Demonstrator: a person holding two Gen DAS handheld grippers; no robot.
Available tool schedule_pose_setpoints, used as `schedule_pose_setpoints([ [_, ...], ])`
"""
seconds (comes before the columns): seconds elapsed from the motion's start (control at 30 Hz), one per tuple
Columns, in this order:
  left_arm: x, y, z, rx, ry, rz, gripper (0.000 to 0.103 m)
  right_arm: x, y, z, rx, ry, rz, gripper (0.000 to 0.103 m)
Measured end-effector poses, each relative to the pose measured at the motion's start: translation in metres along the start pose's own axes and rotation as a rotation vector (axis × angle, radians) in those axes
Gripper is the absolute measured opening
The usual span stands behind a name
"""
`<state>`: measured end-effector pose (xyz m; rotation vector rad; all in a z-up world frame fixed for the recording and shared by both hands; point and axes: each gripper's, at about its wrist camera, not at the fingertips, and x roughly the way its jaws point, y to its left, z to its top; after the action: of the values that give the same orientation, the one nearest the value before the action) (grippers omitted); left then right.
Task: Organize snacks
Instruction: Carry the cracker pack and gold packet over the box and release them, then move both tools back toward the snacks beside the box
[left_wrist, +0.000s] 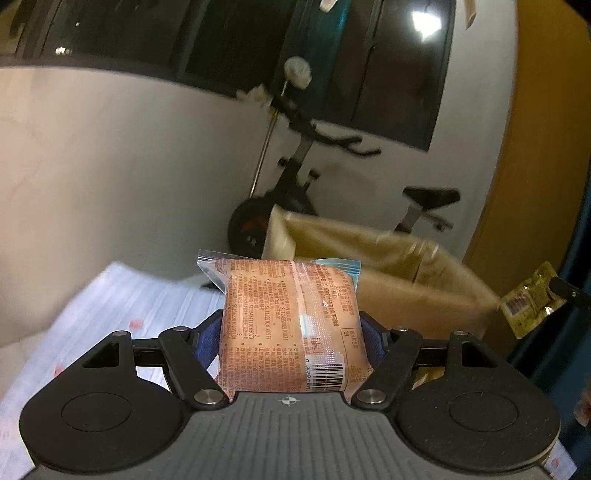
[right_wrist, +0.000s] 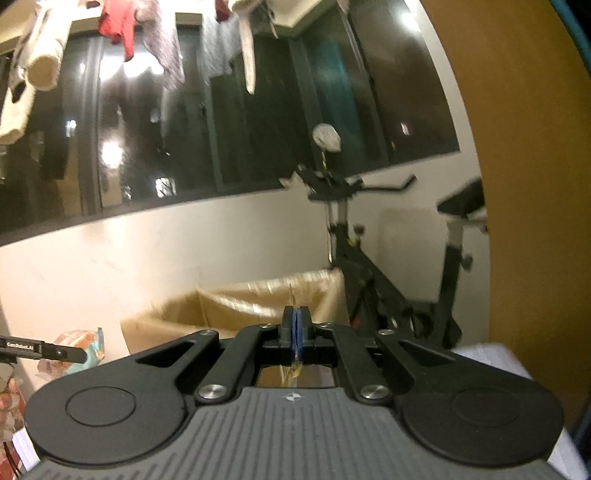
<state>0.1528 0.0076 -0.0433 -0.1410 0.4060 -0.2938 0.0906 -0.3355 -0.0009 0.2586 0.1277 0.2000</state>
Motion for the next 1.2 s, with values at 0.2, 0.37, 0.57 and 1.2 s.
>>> schedule_pose_setpoints([
  [0.2,0.022,-0.029,0.041,0.052,-0.07,-0.035,0.076,0.029,0.017,0.038,-0.081,-0.067,0.048,0.001],
  [0.37,0.07,-0.055,0.063,0.085,-0.07,-0.05,0.076,0.075,0.031,0.049,-0.127,-0.036,0.074,0.001],
  [0.57,0.123,-0.073,0.067,0.127,-0.019,-0.045,0.076,0.127,0.039,0.028,-0.136,0.068,0.041,0.001],
  [1.2,0.136,-0.048,0.056,0.191,0.097,-0.04,0.083,0.137,0.029,-0.006,-0.038,0.19,-0.081,0.022],
])
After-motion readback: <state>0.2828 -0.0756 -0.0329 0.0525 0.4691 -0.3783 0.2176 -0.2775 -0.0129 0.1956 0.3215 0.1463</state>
